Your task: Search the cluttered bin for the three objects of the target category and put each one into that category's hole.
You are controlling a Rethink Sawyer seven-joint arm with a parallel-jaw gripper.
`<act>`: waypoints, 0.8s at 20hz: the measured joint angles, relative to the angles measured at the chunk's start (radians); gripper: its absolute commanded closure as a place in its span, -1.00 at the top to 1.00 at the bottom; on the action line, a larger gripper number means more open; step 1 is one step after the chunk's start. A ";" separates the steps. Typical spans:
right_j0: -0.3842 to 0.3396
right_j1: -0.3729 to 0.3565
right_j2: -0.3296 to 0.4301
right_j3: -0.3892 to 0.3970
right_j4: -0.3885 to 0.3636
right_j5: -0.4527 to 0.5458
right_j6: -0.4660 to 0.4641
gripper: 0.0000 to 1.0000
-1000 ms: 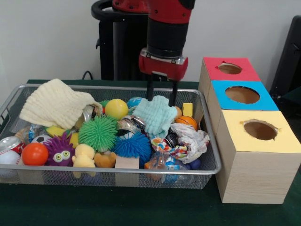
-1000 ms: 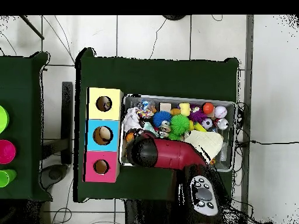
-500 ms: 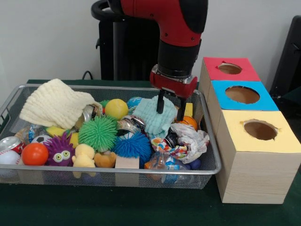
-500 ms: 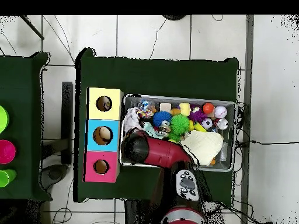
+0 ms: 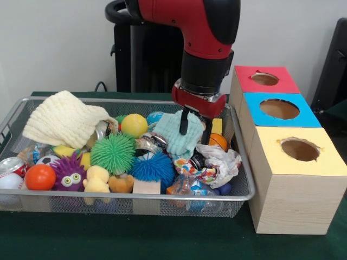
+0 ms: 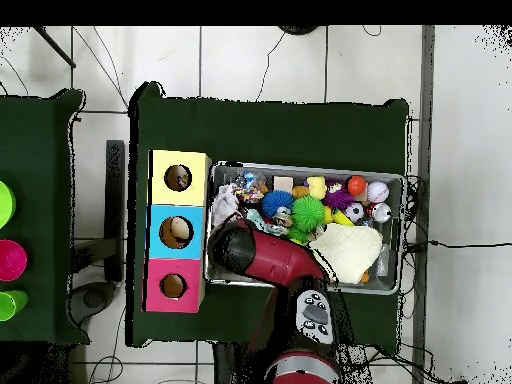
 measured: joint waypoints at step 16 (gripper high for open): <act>0.057 -0.004 -0.057 -0.035 0.127 0.000 0.000 1.00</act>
